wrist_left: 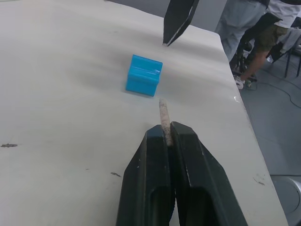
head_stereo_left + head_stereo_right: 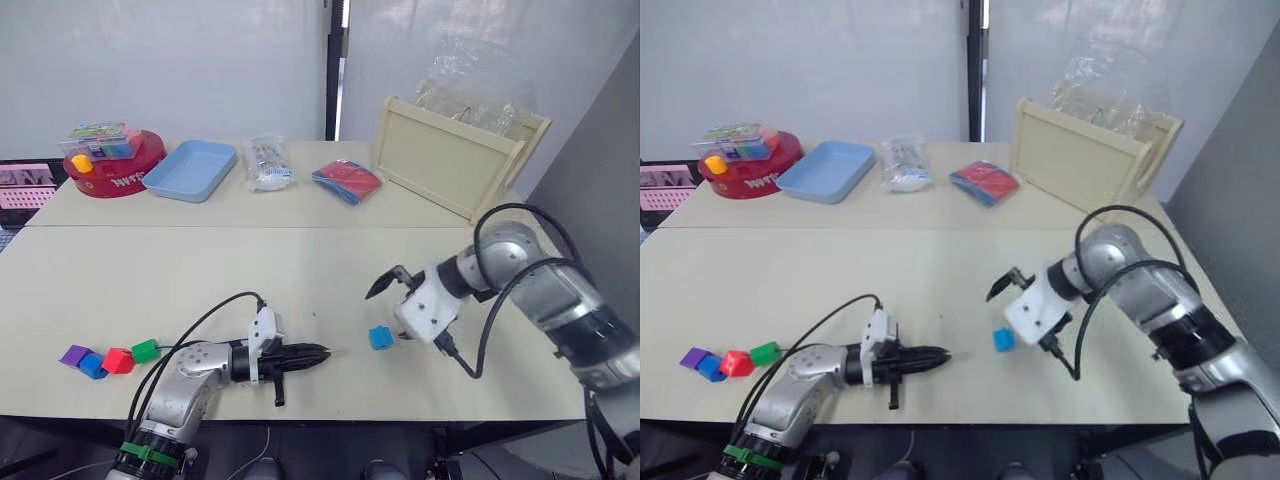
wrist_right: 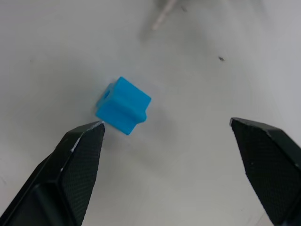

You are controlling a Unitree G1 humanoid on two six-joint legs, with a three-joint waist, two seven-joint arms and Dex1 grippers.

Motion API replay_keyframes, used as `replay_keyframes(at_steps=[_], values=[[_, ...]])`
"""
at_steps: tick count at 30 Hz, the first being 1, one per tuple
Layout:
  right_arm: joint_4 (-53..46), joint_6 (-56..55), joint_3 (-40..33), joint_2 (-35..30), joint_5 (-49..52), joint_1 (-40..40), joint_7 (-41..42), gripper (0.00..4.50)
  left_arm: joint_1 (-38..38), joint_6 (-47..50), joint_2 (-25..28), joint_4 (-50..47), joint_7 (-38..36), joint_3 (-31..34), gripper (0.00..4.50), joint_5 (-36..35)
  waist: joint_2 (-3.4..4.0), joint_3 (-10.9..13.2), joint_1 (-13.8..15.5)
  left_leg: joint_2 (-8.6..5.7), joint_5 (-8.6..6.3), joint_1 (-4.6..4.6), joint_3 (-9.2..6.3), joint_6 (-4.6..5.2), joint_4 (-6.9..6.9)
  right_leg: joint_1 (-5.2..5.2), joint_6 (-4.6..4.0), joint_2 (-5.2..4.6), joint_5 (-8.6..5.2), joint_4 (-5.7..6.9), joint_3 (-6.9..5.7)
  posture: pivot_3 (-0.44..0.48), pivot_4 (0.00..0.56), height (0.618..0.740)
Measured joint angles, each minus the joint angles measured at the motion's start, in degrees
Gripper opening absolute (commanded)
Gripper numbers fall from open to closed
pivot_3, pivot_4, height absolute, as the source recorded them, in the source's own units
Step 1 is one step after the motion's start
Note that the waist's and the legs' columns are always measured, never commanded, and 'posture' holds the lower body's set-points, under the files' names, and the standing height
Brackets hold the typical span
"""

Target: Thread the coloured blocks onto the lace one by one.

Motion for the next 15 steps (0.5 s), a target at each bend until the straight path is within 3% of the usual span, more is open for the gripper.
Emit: replay_keyframes(at_steps=[6, 15], values=[[12.03, -19.79, 5.25, 2.63, -4.63, -4.37, 0.77, 4.47, 1.46, 0.0, 0.08, -0.35, 1.22, 0.13, 0.0, 0.0, 0.0, 0.0, 0.02, 0.0, 0.01, 0.0, 0.0, -0.03, 0.02, 0.0, 0.0, -0.01, 0.0, 0.02, 0.01, 0.0, 0.15, 0.74], [21.74, -27.87, 8.49, 7.16, -9.46, -8.6, -1.58, 4.47, 3.4, -0.01, 0.1, -2.11, 3.17, 0.46, 0.0, -0.01, 0.01, 0.0, -0.16, 0.01, 0.03, 0.12, 0.01, -0.05, -0.01, 0.02, -0.01, 0.01, 0.01, 0.07, 0.06, 0.0, 0.15, 0.74]])
